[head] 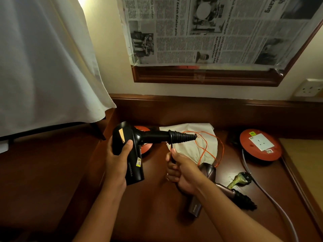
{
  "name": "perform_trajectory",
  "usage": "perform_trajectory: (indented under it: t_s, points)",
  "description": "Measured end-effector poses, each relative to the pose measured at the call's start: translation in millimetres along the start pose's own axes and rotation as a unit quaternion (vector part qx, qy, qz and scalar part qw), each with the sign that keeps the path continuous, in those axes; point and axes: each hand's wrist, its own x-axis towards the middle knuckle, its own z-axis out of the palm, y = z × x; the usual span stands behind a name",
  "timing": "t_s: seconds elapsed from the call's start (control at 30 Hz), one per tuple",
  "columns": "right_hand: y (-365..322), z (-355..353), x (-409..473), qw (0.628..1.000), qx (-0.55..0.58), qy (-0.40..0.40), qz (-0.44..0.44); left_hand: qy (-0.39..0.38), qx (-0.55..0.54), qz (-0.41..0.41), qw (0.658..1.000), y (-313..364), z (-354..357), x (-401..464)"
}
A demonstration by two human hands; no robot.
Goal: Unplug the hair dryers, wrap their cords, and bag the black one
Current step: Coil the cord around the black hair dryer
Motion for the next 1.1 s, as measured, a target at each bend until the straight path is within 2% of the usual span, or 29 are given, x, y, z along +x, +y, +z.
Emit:
perform_trajectory:
  t_s: [0.1, 0.23, 0.43, 0.67, 0.8, 1.1]
  points:
    - [7, -6, 3, 0.999, 0.022, -0.007, -0.031, -0.005, -0.004, -0.005, 1.0, 0, 1, -1]
    - [13, -11, 5, 0.998, -0.007, 0.003, -0.07, -0.005, -0.012, -0.012, 1.0, -2, 3, -4]
    - [21, -11, 4, 0.996, -0.069, 0.053, -0.034, -0.017, -0.018, -0.017, 1.0, 2, 7, -7]
    - [20, -8, 2, 0.999, 0.024, -0.03, 0.006, -0.011, -0.028, -0.027, 0.999, 0, 7, -7]
    - [22, -9, 0, 0.999, 0.034, -0.04, 0.002, -0.018, -0.023, -0.023, 0.999, 1, 6, -8]
    - [13, -35, 17, 0.994, -0.105, -0.01, 0.015, -0.062, -0.001, -0.041, 0.997, 3, 1, -9]
